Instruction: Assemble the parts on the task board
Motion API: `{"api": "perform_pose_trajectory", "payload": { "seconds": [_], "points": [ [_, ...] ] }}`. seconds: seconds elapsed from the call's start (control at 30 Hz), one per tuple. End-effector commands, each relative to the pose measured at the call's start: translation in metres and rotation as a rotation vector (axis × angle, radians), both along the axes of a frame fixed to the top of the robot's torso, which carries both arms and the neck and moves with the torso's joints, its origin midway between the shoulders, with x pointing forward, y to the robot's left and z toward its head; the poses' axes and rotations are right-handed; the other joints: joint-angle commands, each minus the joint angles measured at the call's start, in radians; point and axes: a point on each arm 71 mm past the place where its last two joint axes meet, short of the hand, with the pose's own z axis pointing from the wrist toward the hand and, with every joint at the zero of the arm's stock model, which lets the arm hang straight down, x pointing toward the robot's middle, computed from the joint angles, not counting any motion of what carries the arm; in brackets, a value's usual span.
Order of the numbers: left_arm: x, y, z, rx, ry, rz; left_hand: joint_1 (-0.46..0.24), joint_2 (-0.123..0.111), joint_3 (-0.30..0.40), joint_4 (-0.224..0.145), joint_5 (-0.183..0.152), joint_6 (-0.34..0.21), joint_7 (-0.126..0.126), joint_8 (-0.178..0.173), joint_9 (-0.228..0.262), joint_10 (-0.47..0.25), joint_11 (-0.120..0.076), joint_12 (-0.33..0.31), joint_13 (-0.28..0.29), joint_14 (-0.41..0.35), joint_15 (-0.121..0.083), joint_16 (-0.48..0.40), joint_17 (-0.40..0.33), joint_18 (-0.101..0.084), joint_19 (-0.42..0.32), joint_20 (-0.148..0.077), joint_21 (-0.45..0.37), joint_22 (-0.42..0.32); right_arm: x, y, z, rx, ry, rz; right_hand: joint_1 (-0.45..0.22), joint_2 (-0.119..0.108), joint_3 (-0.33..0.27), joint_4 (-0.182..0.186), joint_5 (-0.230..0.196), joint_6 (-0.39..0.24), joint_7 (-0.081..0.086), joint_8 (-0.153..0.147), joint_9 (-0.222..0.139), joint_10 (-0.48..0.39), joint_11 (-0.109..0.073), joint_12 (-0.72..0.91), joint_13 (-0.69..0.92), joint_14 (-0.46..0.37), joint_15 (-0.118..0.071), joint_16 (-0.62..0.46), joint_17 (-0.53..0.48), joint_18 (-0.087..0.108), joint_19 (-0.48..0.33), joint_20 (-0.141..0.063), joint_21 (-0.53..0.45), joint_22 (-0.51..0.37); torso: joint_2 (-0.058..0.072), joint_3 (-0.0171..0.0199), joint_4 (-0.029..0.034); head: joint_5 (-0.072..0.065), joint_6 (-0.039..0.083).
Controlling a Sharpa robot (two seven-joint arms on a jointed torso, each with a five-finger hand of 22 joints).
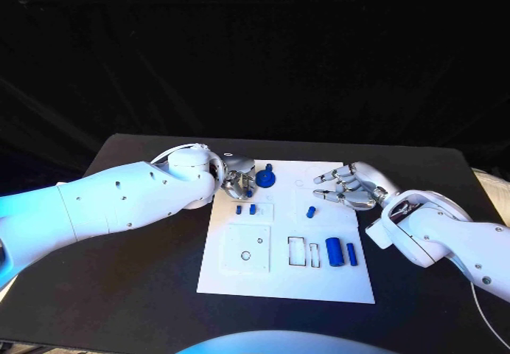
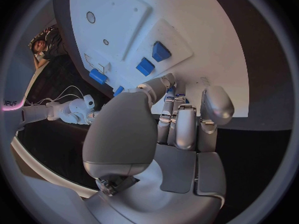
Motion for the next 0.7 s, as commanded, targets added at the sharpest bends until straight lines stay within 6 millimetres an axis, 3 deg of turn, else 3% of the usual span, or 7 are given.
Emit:
{"api": "perform_pose_trajectory", "payload": {
  "seconds": [0.03, 0.27, 0.47, 0.57, 0.7],
  "points": [
    [0.000, 0.000, -0.001, 0.010, 0.019, 0.006, -0.011, -0.001, -0.004, 0.005, -0.002, -0.018, 0.004, -0.013, -0.007, -0.010, 0.003, -0.010, -0.003, 0.028, 0.011, -0.006, -0.004, -0.008, -0.001, 0.009, -0.006, -0.002, -0.001, 0.001, 0.000, -0.001, -0.002, 0.013, 0.001, 0.007, -0.004, 0.000, 0.006, 0.005, 0.001, -0.001, -0.001, -0.006, 0.000, 0.000, 0.000, 0.066, -0.004, -0.007, 0.086, -0.001, -0.007, 0.000, -0.005, -0.001, 0.000, 0.0002, -0.0002, 0.001, 0.000],
    [0.001, 0.002, -0.002, 0.010, 0.021, 0.018, -0.017, -0.013, -0.007, 0.007, -0.002, -0.068, 0.014, -0.026, -0.029, -0.034, 0.014, -0.032, -0.010, 0.024, 0.019, -0.012, -0.018, -0.005, -0.006, 0.017, -0.025, -0.008, 0.000, 0.000, 0.000, -0.002, -0.005, 0.006, 0.003, 0.005, -0.006, -0.001, 0.008, 0.004, 0.002, -0.002, -0.002, -0.022, 0.001, -0.026, -0.019, 0.065, -0.003, -0.009, 0.083, 0.001, -0.012, 0.000, -0.012, -0.013, 0.000, -0.0001, -0.0004, 0.000, 0.000],
    [0.001, 0.006, -0.001, 0.007, 0.014, 0.030, -0.014, -0.018, -0.012, 0.007, -0.001, -0.101, 0.019, -0.026, -0.038, -0.062, 0.020, -0.051, -0.013, 0.019, 0.024, -0.019, -0.033, 0.000, -0.013, 0.022, -0.049, -0.019, 0.001, -0.003, 0.000, -0.008, -0.015, -0.010, 0.014, 0.006, 0.000, 0.007, 0.010, -0.005, 0.006, -0.003, -0.004, -0.208, 0.004, -0.357, -0.277, 0.046, 0.000, -0.061, 0.018, 0.009, -0.033, 0.003, -0.040, -0.057, -0.001, -0.0005, -0.0007, -0.002, 0.000],
    [0.002, 0.011, -0.001, -0.001, 0.010, 0.044, -0.004, -0.018, -0.015, 0.002, -0.001, -0.122, 0.021, -0.026, -0.040, -0.083, 0.023, -0.063, -0.014, 0.018, 0.026, -0.020, -0.037, 0.002, -0.016, 0.025, -0.063, -0.025, 0.003, -0.007, 0.000, -0.023, -0.040, -0.024, 0.026, 0.005, 0.016, 0.014, 0.013, -0.002, 0.013, 0.000, -0.003, -0.293, 0.016, -0.474, -0.366, 0.039, 0.007, -0.084, -0.008, 0.015, -0.047, 0.008, -0.060, -0.089, -0.001, -0.0004, -0.0009, -0.004, 0.002],
    [0.000, 0.017, 0.002, -0.025, -0.008, 0.053, 0.006, -0.012, -0.015, -0.002, 0.000, -0.132, 0.023, -0.024, -0.039, -0.098, 0.026, -0.068, -0.015, 0.018, 0.027, -0.020, -0.039, 0.004, -0.018, 0.026, -0.073, -0.029, 0.005, -0.015, 0.000, -0.055, -0.070, -0.038, 0.048, -0.002, 0.050, 0.015, 0.003, 0.008, 0.024, 0.008, -0.001, -0.306, 0.031, -0.623, -0.520, 0.040, 0.022, -0.096, -0.019, 0.016, -0.048, 0.019, -0.065, -0.095, -0.001, -0.0009, -0.0010, -0.010, 0.007]
  ]
}}
